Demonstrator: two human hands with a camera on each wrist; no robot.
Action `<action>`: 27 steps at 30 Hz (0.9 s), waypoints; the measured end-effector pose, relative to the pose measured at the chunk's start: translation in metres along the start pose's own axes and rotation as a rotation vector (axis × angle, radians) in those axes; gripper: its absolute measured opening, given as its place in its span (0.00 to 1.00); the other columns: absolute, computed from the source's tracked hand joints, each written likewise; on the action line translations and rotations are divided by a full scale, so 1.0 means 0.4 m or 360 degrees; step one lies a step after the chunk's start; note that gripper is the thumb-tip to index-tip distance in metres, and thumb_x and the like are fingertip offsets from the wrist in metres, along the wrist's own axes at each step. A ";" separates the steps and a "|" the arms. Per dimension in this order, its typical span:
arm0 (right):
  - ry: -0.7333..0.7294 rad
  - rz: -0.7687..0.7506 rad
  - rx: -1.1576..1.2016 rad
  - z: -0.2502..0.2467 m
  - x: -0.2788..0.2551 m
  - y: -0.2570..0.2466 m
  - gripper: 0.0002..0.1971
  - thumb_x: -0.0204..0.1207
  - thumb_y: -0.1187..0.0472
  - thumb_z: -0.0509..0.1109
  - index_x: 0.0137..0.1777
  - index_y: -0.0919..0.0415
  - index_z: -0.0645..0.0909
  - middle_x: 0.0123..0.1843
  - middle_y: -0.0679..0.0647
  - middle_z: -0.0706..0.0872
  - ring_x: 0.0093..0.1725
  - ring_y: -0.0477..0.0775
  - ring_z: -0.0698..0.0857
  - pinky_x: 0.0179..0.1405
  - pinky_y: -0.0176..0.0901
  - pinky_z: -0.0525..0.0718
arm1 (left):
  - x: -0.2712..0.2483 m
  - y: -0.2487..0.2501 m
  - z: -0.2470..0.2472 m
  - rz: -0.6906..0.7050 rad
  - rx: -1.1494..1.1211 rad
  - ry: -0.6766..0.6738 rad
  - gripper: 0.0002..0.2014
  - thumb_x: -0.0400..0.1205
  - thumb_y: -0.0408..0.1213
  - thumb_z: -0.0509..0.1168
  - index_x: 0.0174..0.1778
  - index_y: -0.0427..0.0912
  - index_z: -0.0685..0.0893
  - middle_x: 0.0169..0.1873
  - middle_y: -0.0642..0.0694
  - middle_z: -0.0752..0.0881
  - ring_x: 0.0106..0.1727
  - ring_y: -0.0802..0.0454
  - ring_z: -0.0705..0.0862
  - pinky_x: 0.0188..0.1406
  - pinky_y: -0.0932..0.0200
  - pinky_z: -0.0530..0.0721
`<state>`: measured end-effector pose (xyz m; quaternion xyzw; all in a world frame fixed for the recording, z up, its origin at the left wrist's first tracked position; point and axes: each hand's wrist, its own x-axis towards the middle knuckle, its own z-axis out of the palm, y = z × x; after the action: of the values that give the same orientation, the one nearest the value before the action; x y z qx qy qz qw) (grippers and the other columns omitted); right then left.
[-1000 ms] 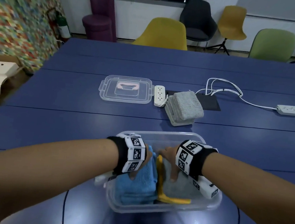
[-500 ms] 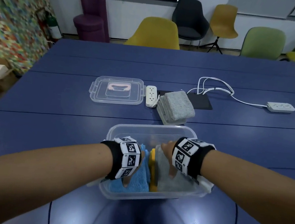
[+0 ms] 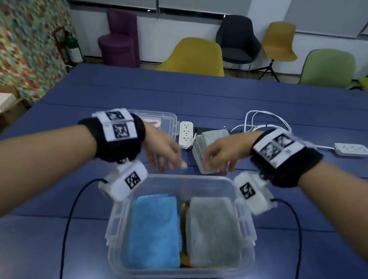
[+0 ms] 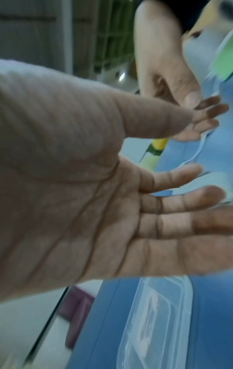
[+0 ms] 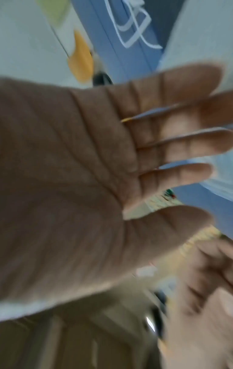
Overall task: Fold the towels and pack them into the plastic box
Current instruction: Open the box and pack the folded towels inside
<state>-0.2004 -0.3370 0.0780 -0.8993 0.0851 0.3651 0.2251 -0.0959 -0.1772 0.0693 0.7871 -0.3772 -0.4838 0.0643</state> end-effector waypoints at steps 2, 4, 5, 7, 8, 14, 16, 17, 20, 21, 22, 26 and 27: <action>0.0351 0.0014 0.0347 -0.075 -0.008 0.056 0.05 0.80 0.61 0.64 0.49 0.62 0.78 0.39 0.55 0.83 0.36 0.55 0.83 0.37 0.42 0.81 | 0.015 -0.010 -0.069 0.0013 -0.0327 0.0180 0.09 0.83 0.45 0.62 0.45 0.43 0.78 0.42 0.47 0.83 0.39 0.50 0.84 0.40 0.60 0.85; 0.0620 0.0070 0.0455 -0.118 0.027 0.123 0.08 0.80 0.57 0.66 0.48 0.63 0.78 0.36 0.55 0.83 0.32 0.53 0.82 0.30 0.37 0.81 | 0.058 -0.020 -0.113 -0.0017 -0.0593 0.0314 0.11 0.84 0.46 0.60 0.45 0.42 0.78 0.41 0.45 0.82 0.38 0.50 0.83 0.36 0.62 0.84; 0.0699 0.0118 0.0465 -0.132 0.052 0.156 0.12 0.79 0.55 0.66 0.49 0.66 0.79 0.34 0.54 0.81 0.30 0.51 0.80 0.25 0.34 0.79 | 0.088 -0.024 -0.127 -0.0044 -0.0707 0.0349 0.12 0.84 0.47 0.59 0.44 0.41 0.77 0.40 0.45 0.81 0.37 0.50 0.83 0.35 0.62 0.84; 0.0765 0.0247 0.0465 -0.150 0.105 0.211 0.21 0.77 0.50 0.69 0.53 0.71 0.81 0.30 0.52 0.78 0.28 0.49 0.76 0.25 0.35 0.75 | 0.156 -0.027 -0.145 -0.0111 -0.0876 0.0345 0.14 0.84 0.49 0.58 0.44 0.41 0.76 0.39 0.45 0.82 0.36 0.51 0.82 0.34 0.62 0.82; 0.0749 0.0302 0.0464 -0.157 0.132 0.234 0.24 0.75 0.47 0.69 0.56 0.72 0.81 0.32 0.54 0.79 0.29 0.49 0.75 0.27 0.36 0.73 | 0.194 -0.028 -0.149 -0.0145 -0.0927 0.0329 0.15 0.84 0.51 0.57 0.44 0.41 0.76 0.38 0.45 0.82 0.35 0.52 0.82 0.34 0.62 0.81; 0.0537 0.0505 0.0274 -0.149 0.305 0.359 0.28 0.69 0.35 0.68 0.50 0.61 0.80 0.48 0.54 0.81 0.49 0.54 0.79 0.36 0.39 0.73 | 0.421 -0.033 -0.119 -0.0317 -0.1013 0.0288 0.37 0.76 0.61 0.64 0.68 0.32 0.70 0.42 0.38 0.83 0.39 0.46 0.84 0.34 0.59 0.85; 0.0393 0.0475 0.0492 -0.129 0.377 0.410 0.40 0.60 0.28 0.69 0.63 0.58 0.79 0.59 0.50 0.83 0.58 0.53 0.82 0.51 0.43 0.81 | 0.492 -0.042 -0.102 -0.0370 -0.1019 0.0187 0.46 0.71 0.65 0.65 0.75 0.33 0.65 0.53 0.32 0.83 0.52 0.39 0.86 0.55 0.49 0.84; 0.0334 0.0450 0.0640 -0.119 0.412 0.435 0.46 0.52 0.24 0.70 0.64 0.55 0.79 0.62 0.50 0.84 0.60 0.53 0.83 0.59 0.48 0.81 | 0.521 -0.044 -0.095 -0.0390 -0.1019 0.0121 0.49 0.69 0.67 0.65 0.77 0.35 0.63 0.61 0.29 0.81 0.61 0.36 0.83 0.64 0.44 0.80; 0.0158 0.0374 0.1092 -0.091 0.468 0.466 0.47 0.42 0.25 0.76 0.59 0.54 0.83 0.58 0.52 0.88 0.56 0.53 0.88 0.58 0.48 0.84 | 0.587 -0.055 -0.086 -0.0439 -0.1046 -0.0077 0.54 0.63 0.71 0.65 0.79 0.38 0.61 0.70 0.27 0.73 0.70 0.34 0.76 0.72 0.42 0.73; 0.0106 0.0331 0.1261 -0.081 0.477 0.468 0.45 0.42 0.30 0.80 0.58 0.57 0.83 0.56 0.54 0.89 0.54 0.54 0.88 0.52 0.45 0.86 | 0.603 -0.056 -0.083 -0.0432 -0.1071 -0.0115 0.52 0.66 0.71 0.65 0.78 0.39 0.61 0.70 0.28 0.73 0.70 0.35 0.76 0.71 0.44 0.74; 0.0064 0.0268 0.1405 -0.072 0.486 0.470 0.45 0.40 0.34 0.83 0.58 0.59 0.82 0.55 0.56 0.90 0.53 0.55 0.89 0.48 0.44 0.87 | 0.617 -0.059 -0.079 -0.0402 -0.1123 -0.0141 0.50 0.67 0.70 0.65 0.78 0.40 0.62 0.68 0.30 0.75 0.70 0.36 0.76 0.69 0.46 0.75; 0.0003 0.0201 0.1712 -0.050 0.503 0.490 0.46 0.40 0.40 0.87 0.59 0.63 0.82 0.55 0.59 0.90 0.55 0.58 0.89 0.49 0.46 0.87 | 0.640 -0.049 -0.077 -0.0297 -0.1240 -0.0190 0.48 0.65 0.69 0.67 0.76 0.42 0.66 0.56 0.41 0.81 0.62 0.41 0.81 0.55 0.52 0.80; 0.0025 0.0228 0.1729 -0.050 0.501 0.487 0.46 0.39 0.39 0.87 0.58 0.63 0.82 0.55 0.59 0.90 0.55 0.59 0.88 0.51 0.47 0.87 | 0.637 -0.045 -0.080 -0.0294 -0.1257 -0.0166 0.47 0.67 0.68 0.67 0.76 0.43 0.66 0.59 0.41 0.80 0.61 0.41 0.81 0.53 0.53 0.80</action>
<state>-0.1059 -0.5165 -0.1153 -0.6484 0.3241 0.2764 0.6310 0.0027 -0.3401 -0.1042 0.7069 -0.0929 -0.6344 0.2988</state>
